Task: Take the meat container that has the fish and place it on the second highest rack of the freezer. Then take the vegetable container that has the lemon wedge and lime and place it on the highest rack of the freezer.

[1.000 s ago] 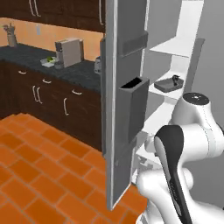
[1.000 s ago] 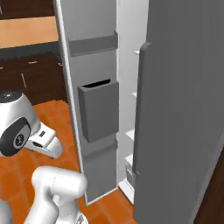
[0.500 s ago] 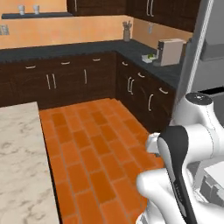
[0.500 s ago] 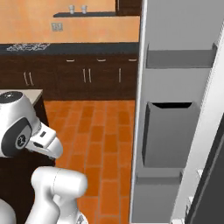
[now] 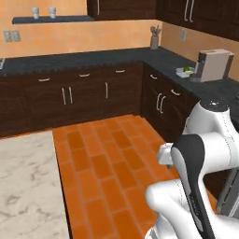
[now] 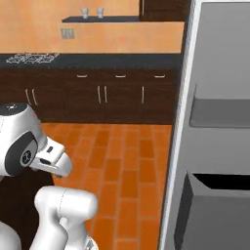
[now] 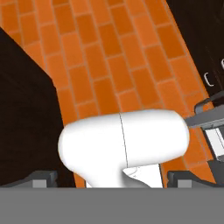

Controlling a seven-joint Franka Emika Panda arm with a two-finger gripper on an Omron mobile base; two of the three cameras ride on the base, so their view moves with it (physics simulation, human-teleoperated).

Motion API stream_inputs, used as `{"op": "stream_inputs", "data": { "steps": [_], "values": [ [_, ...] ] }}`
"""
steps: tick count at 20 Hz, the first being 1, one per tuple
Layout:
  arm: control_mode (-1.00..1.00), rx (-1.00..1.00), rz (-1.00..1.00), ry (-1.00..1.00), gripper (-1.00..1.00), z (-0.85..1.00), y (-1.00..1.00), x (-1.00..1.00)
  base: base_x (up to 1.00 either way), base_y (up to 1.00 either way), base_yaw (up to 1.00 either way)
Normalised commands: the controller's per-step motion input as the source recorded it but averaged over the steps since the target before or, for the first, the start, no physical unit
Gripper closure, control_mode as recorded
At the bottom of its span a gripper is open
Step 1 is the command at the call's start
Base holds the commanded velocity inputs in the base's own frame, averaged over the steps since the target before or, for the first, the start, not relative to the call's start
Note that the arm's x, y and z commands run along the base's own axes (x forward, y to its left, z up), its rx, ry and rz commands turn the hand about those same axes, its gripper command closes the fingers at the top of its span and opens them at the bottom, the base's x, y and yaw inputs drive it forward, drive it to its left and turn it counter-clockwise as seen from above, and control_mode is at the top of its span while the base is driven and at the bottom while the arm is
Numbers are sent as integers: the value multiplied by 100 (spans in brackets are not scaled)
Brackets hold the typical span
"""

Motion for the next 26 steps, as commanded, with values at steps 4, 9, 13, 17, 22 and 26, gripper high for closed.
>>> {"op": "stream_inputs", "data": {
  "steps": [4,9,13,17,22,26],
  "values": [
    [100,0,0,0,-100,0,0,0,100,11,-6],
    [100,0,0,0,-100,0,0,0,100,1,-39],
    [100,0,0,0,-100,0,0,0,100,0,-52],
    [100,0,0,0,-100,0,0,0,100,7,-45],
    [100,0,0,0,-100,0,0,0,100,13,-40],
    [100,0,0,0,-100,0,0,0,100,20,-52]
  ]
}}
